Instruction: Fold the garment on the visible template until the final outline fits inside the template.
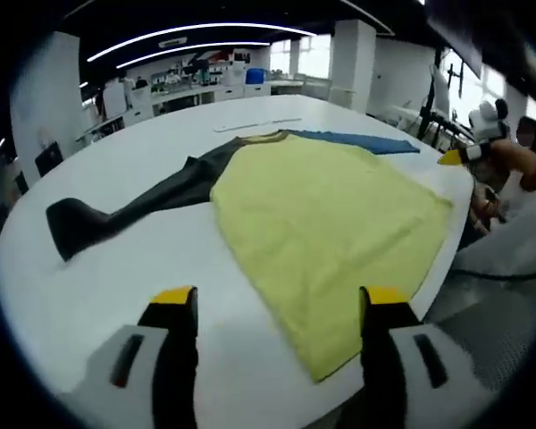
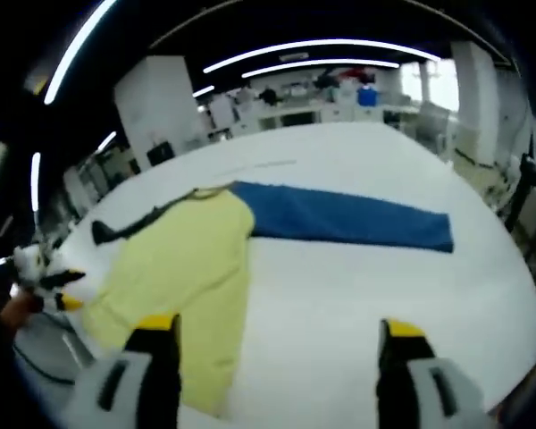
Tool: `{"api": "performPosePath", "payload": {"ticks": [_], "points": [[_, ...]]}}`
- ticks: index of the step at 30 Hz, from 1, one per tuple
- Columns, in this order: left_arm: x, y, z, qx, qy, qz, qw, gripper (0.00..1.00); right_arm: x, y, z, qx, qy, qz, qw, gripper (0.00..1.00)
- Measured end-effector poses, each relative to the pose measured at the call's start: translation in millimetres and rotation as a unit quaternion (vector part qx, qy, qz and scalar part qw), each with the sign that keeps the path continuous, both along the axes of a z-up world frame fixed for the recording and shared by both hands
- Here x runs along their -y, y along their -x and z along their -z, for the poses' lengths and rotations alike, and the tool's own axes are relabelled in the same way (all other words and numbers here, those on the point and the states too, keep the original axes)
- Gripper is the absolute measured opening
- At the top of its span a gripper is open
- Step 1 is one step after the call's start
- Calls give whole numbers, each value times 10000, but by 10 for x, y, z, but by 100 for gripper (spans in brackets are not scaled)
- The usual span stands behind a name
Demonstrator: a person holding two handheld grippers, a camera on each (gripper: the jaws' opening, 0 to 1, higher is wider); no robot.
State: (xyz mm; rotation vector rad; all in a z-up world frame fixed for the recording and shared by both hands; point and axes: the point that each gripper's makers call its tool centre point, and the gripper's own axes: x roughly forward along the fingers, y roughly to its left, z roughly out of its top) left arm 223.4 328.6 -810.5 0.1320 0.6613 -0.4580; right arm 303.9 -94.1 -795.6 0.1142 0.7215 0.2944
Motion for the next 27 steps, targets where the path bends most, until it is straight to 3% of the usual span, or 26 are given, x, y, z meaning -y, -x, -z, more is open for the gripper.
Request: {"api": "performPosePath", "payload": {"ticks": [6,13,21,27], "points": [[56,-22,-7,49,-40,76,10000,87,362,-291,-52,89,-177,316,9993,89],[1,-85,-48,223,-41,-55,9997,99,895,-602,-36,197,415,701,9965,83],[-56,-106,-29,240,-121,-190,9995,99,1198,-833,95,197,572,906,9940,68],[-84,-172,-130,519,-59,-272,9983,99,1481,-979,247,20,797,1191,9897,48]]}}
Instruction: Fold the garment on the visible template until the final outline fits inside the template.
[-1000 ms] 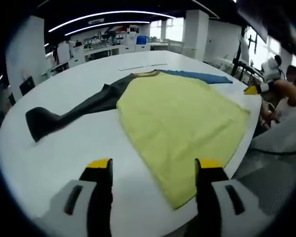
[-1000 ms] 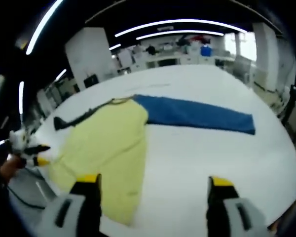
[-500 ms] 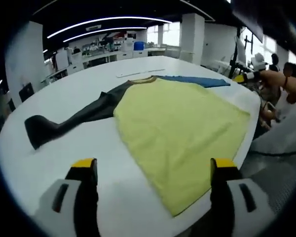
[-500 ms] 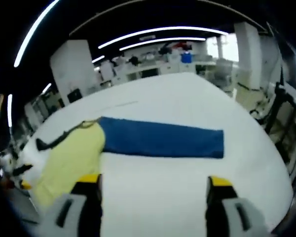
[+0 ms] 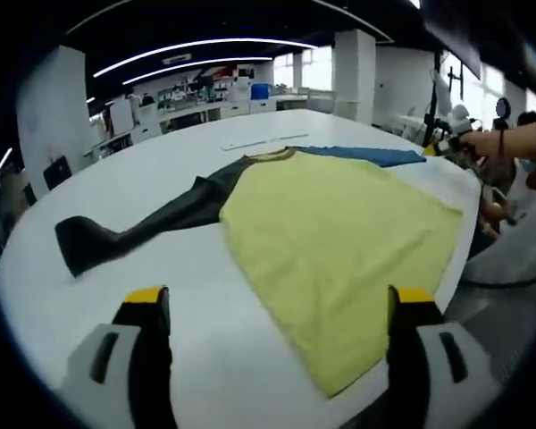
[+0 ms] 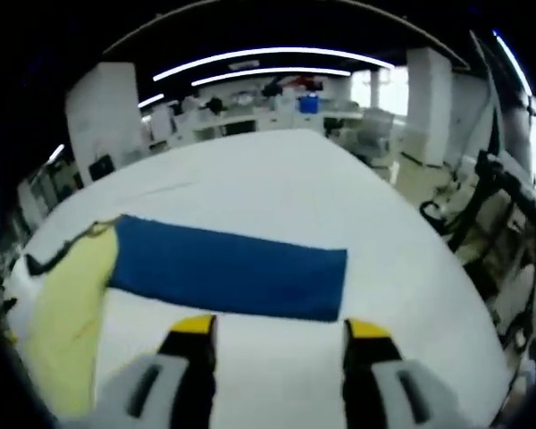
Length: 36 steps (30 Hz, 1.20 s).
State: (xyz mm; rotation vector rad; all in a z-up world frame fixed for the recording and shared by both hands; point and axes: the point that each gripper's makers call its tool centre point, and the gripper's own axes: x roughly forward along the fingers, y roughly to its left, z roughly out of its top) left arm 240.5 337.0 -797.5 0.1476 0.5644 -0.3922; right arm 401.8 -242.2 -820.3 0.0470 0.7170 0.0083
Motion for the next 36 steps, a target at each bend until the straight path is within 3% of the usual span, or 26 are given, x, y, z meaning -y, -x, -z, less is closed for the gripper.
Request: {"api": "performPosePath", "payload": {"ticks": [6,9,12,15,21,29,36], "points": [[-58,-13,-13,58,23,-120,9999,96,194,-24,120,-202,106,383,9990,32],[-68,2,-7,32,41,-172,9998,94,221,-88,105,-44,-60,605,9981,30],[-73,4,3,-6,112,-214,9997,93,268,-75,186,-247,56,681,9974,27],[-85,3,-9,23,123,-232,9997,92,281,-90,214,-250,-1,769,9967,21],[-95,25,12,-54,151,-247,9996,89,238,-61,216,-303,115,890,9955,16],[-87,44,13,-78,175,-248,9995,90,90,-2,154,-402,-3,1133,9927,1],[-71,51,14,-110,216,-230,9994,94,61,-17,91,-406,-81,1136,9927,0]]}}
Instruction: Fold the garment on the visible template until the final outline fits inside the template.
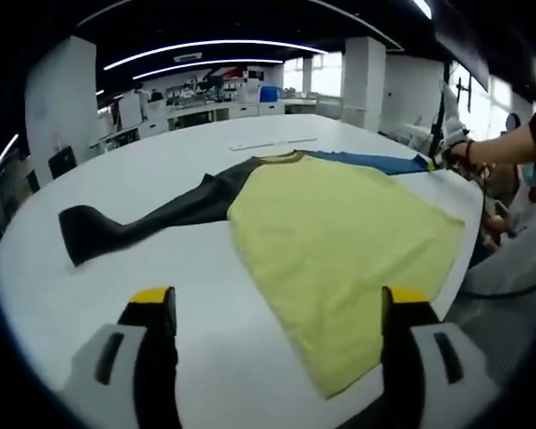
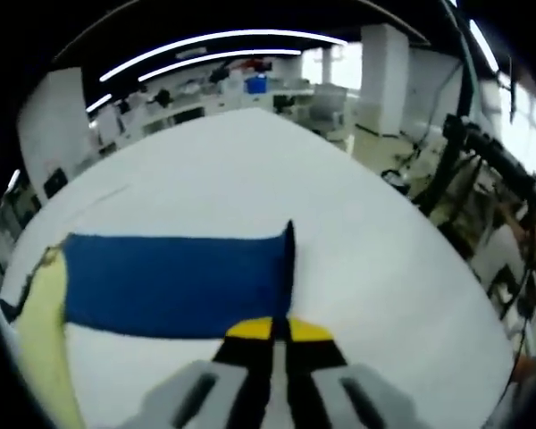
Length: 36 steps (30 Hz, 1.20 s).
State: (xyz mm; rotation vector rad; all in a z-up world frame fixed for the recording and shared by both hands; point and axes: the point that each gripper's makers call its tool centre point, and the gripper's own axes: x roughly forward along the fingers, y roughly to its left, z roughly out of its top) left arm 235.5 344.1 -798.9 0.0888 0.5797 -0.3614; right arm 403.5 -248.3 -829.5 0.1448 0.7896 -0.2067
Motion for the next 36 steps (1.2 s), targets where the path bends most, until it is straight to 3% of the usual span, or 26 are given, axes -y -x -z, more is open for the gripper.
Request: {"api": "performPosePath", "payload": {"ticks": [12,16,27,36], "points": [[105,20,-8,-51,37,207,9998,99,-62,-121,-223,236,-29,-254,9994,0],[138,12,-95,-2,223,136,9997,99,-184,-210,-280,362,-165,-415,9983,0],[98,12,-266,10,343,-38,9994,99,-546,-409,-377,541,-405,-882,9938,0],[122,14,-333,31,171,72,9998,99,-1048,-528,-531,584,-586,-1337,9876,0]]}}
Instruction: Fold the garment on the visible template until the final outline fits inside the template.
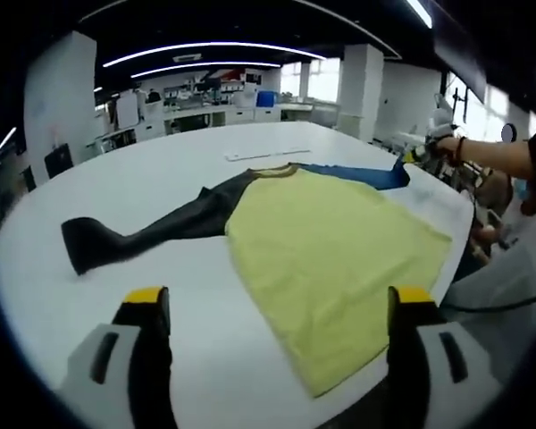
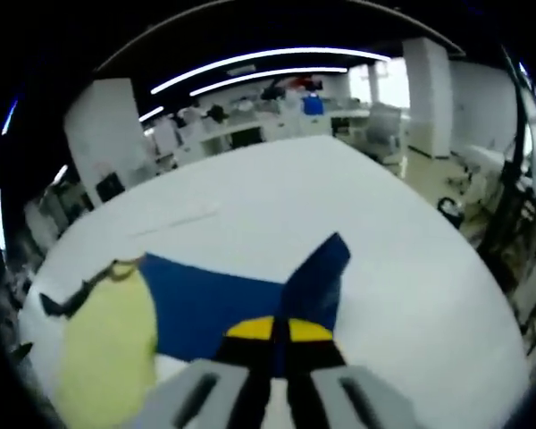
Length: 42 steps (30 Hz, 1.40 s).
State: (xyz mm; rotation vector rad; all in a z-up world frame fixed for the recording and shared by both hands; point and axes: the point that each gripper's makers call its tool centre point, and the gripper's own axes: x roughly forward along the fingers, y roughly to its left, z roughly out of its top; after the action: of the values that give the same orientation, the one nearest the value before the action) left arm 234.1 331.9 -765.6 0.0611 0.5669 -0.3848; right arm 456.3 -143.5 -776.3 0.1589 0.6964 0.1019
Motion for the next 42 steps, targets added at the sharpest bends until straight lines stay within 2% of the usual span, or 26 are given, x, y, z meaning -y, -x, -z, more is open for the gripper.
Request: {"api": "performPosePath", "payload": {"ticks": [4,8,13,27,42], "points": [[-18,-4,7,15,35,-24,10000,99,-324,55,-87,9,-97,-167,9998,0],[-23,0,0,45,55,-21,10000,99,-473,4,-92,-23,-246,-266,9993,0],[-38,19,1,55,49,-4,10000,99,-769,-12,-125,-36,-315,-477,9984,0],[-80,93,21,2,41,-24,10000,99,-1307,-87,-110,-44,-354,-943,9949,0],[-62,80,30,-19,25,37,10000,99,-1875,-142,-94,-83,-449,-1413,9889,0]]}}
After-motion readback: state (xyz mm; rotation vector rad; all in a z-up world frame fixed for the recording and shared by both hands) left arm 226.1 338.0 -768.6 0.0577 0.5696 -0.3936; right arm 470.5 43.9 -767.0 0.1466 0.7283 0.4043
